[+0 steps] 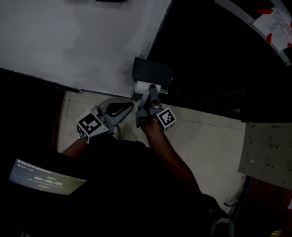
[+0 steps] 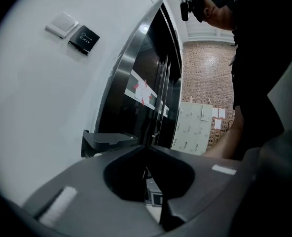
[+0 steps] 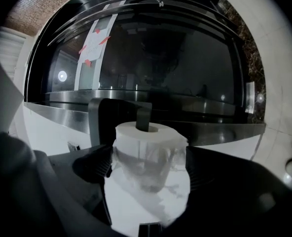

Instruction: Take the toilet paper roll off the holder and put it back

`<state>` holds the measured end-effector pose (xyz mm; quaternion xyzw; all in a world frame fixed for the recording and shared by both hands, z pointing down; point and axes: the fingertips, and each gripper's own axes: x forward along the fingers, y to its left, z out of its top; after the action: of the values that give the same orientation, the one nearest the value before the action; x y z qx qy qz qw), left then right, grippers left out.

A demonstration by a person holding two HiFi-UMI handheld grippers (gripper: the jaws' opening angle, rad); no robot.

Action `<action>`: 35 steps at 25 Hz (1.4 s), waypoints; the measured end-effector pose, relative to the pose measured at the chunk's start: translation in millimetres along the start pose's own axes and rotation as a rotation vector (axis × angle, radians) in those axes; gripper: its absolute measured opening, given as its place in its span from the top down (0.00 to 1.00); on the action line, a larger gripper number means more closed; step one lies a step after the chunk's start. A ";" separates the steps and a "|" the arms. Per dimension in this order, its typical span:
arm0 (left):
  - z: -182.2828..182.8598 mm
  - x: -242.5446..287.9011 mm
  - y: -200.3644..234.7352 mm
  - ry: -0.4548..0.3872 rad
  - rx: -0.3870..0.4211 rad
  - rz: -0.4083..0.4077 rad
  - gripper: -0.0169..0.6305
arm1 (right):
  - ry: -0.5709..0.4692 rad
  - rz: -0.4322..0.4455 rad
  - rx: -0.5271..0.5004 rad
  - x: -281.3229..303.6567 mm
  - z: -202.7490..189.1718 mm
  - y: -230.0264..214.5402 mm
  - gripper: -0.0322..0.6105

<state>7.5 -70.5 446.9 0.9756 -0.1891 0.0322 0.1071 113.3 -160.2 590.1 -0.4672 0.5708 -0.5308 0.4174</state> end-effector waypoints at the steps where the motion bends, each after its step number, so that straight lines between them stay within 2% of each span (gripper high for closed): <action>1: -0.4 0.8 0.2 -0.003 0.005 -0.002 0.97 | 0.009 -0.003 -0.002 -7.4 -0.7 -2.4 0.23; 4: 0.3 3.3 -1.2 -0.007 0.007 -0.009 0.97 | 0.042 -0.011 -0.047 -31.5 -0.6 -4.6 0.23; 7: 1.0 4.8 -2.6 -0.005 0.007 -0.015 0.97 | 0.088 0.010 -0.136 -51.3 2.0 -1.1 0.23; 13: 0.7 7.5 -2.6 -0.002 0.009 -0.025 0.97 | 0.148 0.169 -0.395 -61.1 12.8 49.4 0.23; 16: 0.0 9.6 -3.9 -0.001 0.015 -0.031 0.97 | 0.172 0.195 -0.514 -60.7 13.3 68.8 0.23; 17: 0.3 10.8 -4.4 0.000 0.016 -0.034 0.97 | 0.186 0.189 -0.594 -61.1 13.6 73.1 0.23; 19: 1.1 12.3 -4.8 0.001 0.019 -0.037 0.97 | 0.227 0.189 -0.819 -62.2 11.3 81.7 0.23; 22: 1.7 13.4 -4.8 0.001 0.024 -0.038 0.97 | 0.310 0.255 -1.180 -64.7 0.6 98.4 0.23; 23: 1.9 13.6 -4.4 0.000 0.025 -0.037 0.97 | 0.332 0.283 -1.256 -65.2 -3.7 107.6 0.23; 25: 3.0 14.4 -3.3 -0.003 0.026 -0.037 0.97 | 0.361 0.337 -1.337 -66.5 -12.2 131.0 0.23; 26: 3.6 14.7 -3.0 -0.004 0.027 -0.039 0.97 | 0.367 0.368 -1.354 -68.4 -15.3 141.7 0.26; 27: 4.1 14.8 -3.1 -0.005 0.027 -0.041 0.97 | 0.367 0.401 -1.361 -71.1 -17.3 150.7 0.36; 31: 4.8 14.0 -3.4 -0.008 0.027 -0.046 0.97 | 0.357 0.501 -1.326 -80.3 -22.2 167.8 0.90; 32: 4.7 13.7 -3.1 -0.007 0.027 -0.046 0.97 | 0.362 0.516 -1.315 -81.1 -25.0 168.5 0.95; 35: 5.5 14.0 -2.3 -0.006 0.030 -0.049 0.97 | 0.394 0.539 -1.308 -81.4 -37.6 172.2 0.95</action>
<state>21.5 -74.7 442.5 0.9815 -0.1649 0.0296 0.0925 78.7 -72.7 420.3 -0.3603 0.9303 -0.0348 0.0591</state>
